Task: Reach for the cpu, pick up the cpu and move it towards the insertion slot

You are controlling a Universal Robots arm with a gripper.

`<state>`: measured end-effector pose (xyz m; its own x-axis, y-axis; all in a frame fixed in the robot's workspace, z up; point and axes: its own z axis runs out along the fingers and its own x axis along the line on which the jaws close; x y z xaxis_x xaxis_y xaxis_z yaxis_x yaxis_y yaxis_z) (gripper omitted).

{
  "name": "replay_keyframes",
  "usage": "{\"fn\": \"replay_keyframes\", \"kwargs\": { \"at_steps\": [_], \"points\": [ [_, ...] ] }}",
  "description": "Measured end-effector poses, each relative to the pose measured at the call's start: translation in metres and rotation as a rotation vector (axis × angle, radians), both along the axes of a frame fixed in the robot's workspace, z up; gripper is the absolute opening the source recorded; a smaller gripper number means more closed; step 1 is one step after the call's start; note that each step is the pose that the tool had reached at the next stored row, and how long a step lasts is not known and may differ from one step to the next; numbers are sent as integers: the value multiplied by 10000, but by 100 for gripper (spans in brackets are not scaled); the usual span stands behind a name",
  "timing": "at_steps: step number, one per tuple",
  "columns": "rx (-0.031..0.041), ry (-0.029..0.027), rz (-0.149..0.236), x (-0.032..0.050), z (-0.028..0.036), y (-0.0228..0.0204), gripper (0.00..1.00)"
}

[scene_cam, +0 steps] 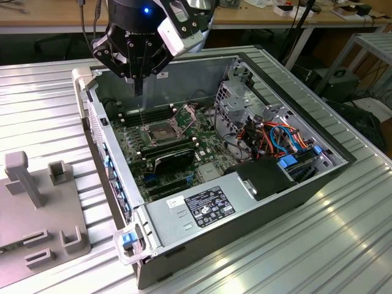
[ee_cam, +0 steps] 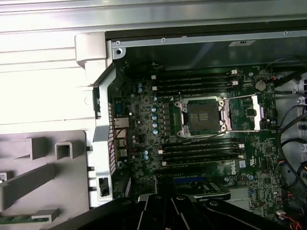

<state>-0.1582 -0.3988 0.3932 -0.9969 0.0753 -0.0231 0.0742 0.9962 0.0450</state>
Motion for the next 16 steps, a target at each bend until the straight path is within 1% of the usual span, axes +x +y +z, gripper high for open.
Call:
{"fn": "replay_keyframes", "kwargs": {
  "at_steps": [16],
  "points": [
    [0, 0, 0, -68, -1, 0, 11]
  ]
}}
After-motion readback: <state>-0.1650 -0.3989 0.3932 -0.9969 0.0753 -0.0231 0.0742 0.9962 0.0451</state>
